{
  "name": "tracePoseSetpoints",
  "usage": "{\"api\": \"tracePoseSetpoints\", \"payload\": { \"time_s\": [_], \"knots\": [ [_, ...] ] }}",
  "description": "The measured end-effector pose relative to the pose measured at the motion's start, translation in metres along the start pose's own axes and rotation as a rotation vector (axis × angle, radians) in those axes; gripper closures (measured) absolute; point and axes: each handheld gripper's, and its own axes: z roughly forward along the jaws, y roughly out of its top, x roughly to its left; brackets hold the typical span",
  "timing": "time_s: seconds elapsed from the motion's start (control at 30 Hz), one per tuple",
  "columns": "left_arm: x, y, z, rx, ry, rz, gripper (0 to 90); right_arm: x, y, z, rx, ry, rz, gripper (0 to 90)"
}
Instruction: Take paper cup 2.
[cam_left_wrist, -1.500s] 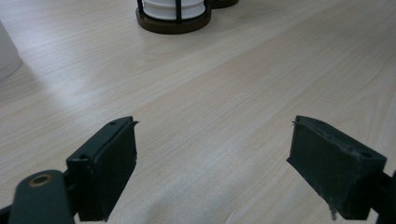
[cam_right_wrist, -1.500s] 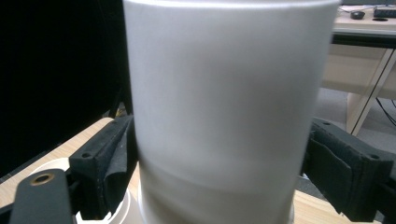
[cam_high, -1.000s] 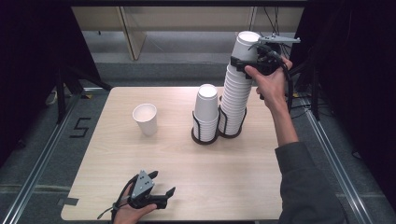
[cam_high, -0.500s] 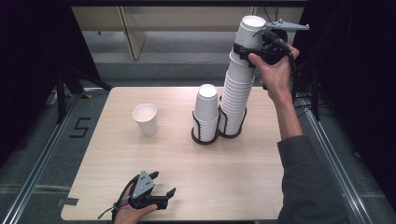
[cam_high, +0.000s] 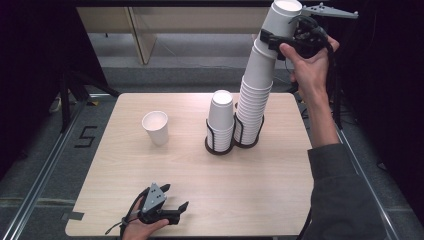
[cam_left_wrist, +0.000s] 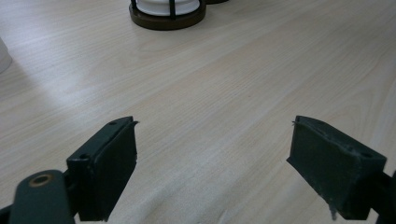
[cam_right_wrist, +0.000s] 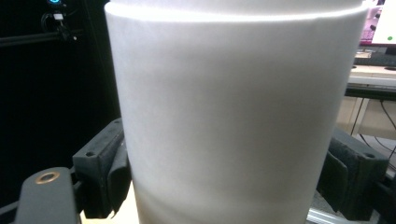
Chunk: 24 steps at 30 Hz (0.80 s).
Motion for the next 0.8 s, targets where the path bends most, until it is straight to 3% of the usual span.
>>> {"api": "tracePoseSetpoints", "payload": {
  "time_s": [0.13,0.23,0.47,0.7,0.8],
  "knots": [
    [0.0,0.0,-0.001,0.014,0.01,0.003,14.5,-0.006,0.002,-0.012,-0.011,-0.003,0.007,16.6],
    [0.0,0.0,-0.001,0.014,0.011,0.002,14.5,-0.009,0.0,-0.021,0.005,-0.021,-0.015,16.6],
    [0.001,0.0,0.0,0.012,0.009,-0.001,14.5,-0.017,-0.014,-0.053,0.011,-0.033,-0.034,16.5],
    [0.004,0.0,0.0,-0.005,0.016,-0.021,14.5,-0.026,-0.043,-0.078,0.042,-0.06,-0.056,16.5],
    [0.004,0.0,-0.001,-0.009,0.021,-0.029,14.5,-0.026,-0.061,-0.089,0.048,-0.031,-0.052,16.5]
  ]
}}
